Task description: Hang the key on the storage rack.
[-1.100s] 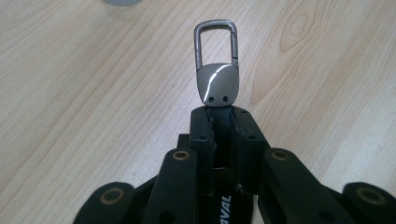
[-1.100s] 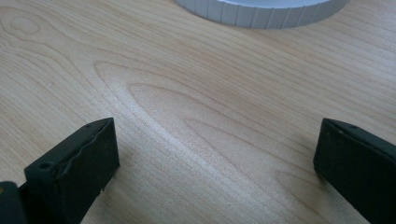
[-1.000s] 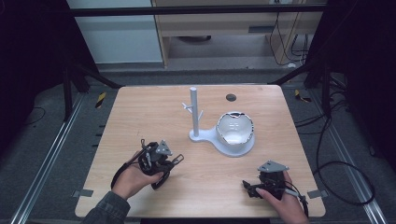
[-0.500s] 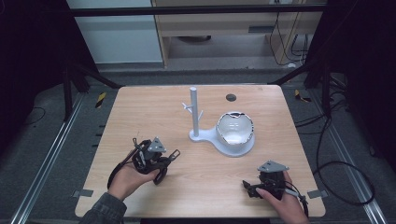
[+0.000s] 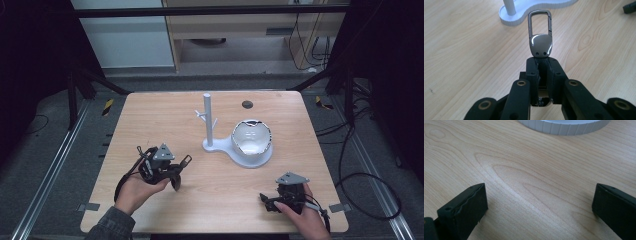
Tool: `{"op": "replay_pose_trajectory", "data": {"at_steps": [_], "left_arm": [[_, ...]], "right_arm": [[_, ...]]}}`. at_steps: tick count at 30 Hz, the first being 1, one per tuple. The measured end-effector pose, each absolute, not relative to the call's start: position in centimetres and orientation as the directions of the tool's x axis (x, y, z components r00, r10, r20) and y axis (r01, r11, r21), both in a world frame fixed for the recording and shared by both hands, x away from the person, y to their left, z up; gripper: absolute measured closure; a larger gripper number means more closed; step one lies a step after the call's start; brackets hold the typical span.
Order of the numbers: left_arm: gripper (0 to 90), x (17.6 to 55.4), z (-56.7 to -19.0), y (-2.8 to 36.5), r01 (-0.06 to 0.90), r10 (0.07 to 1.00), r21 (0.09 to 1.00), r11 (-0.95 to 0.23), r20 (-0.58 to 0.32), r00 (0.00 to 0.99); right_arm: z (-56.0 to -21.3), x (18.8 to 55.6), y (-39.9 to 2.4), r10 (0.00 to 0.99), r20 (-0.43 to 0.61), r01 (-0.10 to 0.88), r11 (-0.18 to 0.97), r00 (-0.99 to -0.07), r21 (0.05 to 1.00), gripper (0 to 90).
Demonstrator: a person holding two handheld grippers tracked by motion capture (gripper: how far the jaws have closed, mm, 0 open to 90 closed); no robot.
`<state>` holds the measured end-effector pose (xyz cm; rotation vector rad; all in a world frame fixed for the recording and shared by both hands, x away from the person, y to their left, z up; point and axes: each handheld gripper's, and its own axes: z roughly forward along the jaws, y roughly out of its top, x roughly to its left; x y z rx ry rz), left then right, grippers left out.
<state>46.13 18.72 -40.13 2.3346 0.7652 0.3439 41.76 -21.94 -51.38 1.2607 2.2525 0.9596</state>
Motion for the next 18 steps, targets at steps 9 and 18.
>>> {"op": "replay_pose_trajectory", "data": {"at_steps": [9,18], "left_arm": [[80.3,46.7,-39.0,18.0,0.425,0.628,0.702,-0.571,0.04,0.778],[80.3,47.5,-38.4,16.6,0.409,0.639,0.728,-0.55,0.052,0.767]], "right_arm": [[-51.4,41.8,-21.9,0.853,-0.002,0.59,0.363,-0.522,0.721,0.4],[-51.4,41.8,-21.9,0.853,-0.002,0.59,0.363,-0.522,0.721,0.4]]}}
